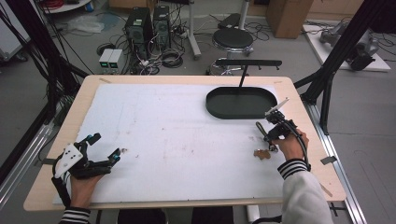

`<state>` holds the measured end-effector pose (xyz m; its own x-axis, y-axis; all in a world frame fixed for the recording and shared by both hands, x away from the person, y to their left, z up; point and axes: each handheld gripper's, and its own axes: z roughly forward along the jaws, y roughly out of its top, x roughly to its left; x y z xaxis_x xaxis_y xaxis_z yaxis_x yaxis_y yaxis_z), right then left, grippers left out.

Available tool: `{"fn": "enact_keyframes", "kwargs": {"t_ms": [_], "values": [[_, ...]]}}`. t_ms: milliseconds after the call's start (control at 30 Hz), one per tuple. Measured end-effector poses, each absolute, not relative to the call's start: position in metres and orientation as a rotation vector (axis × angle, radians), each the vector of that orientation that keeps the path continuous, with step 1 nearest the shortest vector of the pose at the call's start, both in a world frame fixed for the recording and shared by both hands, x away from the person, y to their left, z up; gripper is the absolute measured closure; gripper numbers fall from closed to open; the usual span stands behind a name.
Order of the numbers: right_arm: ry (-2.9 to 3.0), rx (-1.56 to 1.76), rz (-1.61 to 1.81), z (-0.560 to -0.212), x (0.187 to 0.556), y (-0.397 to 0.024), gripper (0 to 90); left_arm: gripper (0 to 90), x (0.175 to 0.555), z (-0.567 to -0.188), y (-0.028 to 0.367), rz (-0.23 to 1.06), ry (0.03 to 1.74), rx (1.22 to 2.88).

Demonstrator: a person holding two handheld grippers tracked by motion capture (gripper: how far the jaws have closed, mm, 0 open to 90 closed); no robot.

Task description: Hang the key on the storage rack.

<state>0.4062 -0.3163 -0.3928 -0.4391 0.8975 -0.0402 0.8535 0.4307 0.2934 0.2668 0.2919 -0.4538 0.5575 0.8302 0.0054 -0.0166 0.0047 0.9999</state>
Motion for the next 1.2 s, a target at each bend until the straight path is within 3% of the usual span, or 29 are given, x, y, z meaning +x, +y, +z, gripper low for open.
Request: {"fn": "enact_keyframes", "kwargs": {"t_ms": [733, 1200], "values": [[2.177, 1.322, 0.945, -0.351, 0.4, -0.334, 74.7, 5.2, 0.266, -0.454, 0.292, 0.779, 0.748, 1.425], [1.94, 1.212, 1.017, -0.337, 0.404, -0.333, 74.6, 5.2, 0.266, -0.454, 0.292, 0.781, 0.747, 1.425]]}}
